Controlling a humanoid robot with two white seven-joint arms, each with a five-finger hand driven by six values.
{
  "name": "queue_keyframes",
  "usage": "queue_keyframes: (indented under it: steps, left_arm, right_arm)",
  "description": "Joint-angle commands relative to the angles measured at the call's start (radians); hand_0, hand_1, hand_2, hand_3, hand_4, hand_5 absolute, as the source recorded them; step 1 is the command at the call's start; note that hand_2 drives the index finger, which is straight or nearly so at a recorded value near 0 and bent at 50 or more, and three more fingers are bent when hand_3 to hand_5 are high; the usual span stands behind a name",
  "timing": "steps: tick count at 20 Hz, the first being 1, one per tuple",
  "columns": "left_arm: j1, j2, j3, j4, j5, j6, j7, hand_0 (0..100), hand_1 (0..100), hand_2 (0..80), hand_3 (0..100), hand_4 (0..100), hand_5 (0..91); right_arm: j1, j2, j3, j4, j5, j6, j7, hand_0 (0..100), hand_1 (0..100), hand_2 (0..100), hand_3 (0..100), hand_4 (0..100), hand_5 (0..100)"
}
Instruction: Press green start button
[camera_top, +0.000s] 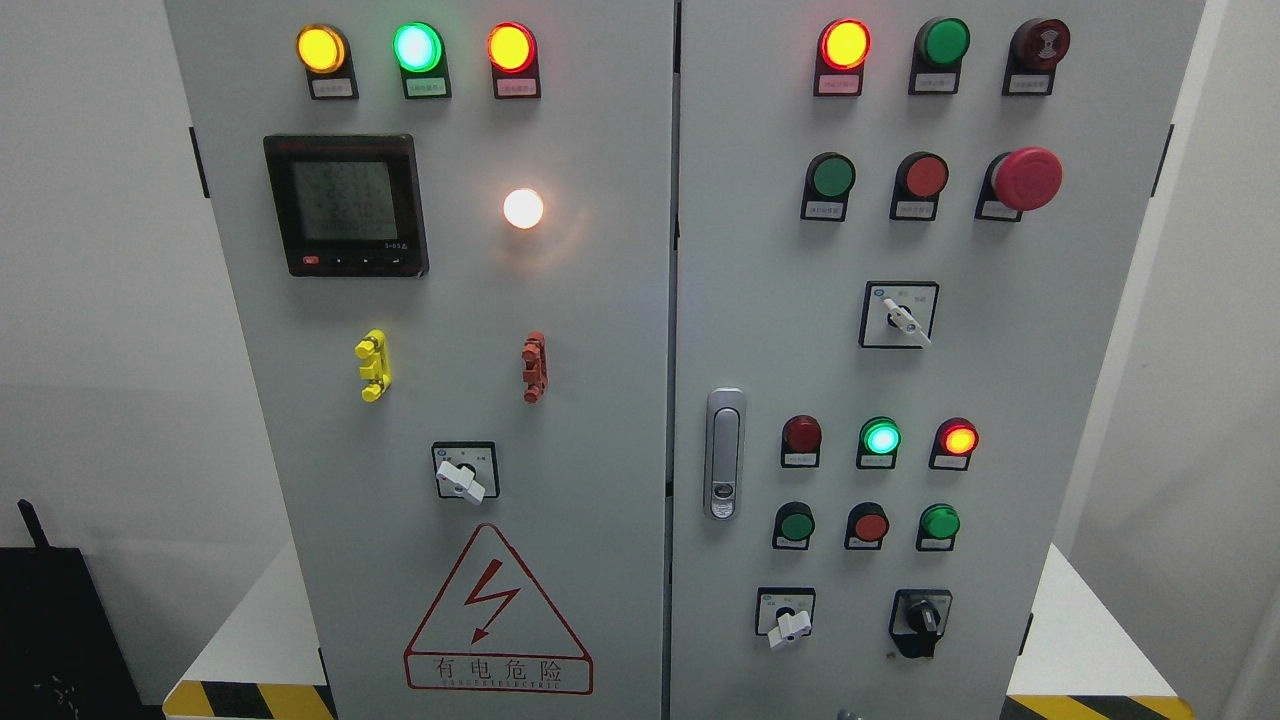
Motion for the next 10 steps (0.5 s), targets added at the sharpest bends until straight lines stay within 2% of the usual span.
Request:
queue_keyframes:
  steps: [1,10]
  left_arm:
    - [0.0,0.0,0.0,0.0,0.0,0.0,0.0,12,56,0.0,0,0,0.0]
    - [0.0,0.0,0.0,0.0,0.0,0.0,0.0,12,56,0.0,0,0,0.0]
  right_arm:
    - [0.0,0.0,0.001,-0.001,0.0,0.001,0.0,18,11,0,0,0,0]
    - [-0.003,0.0,-0.003,-0.001,0.0,0.0,0.003,18,11,0,0,0,0]
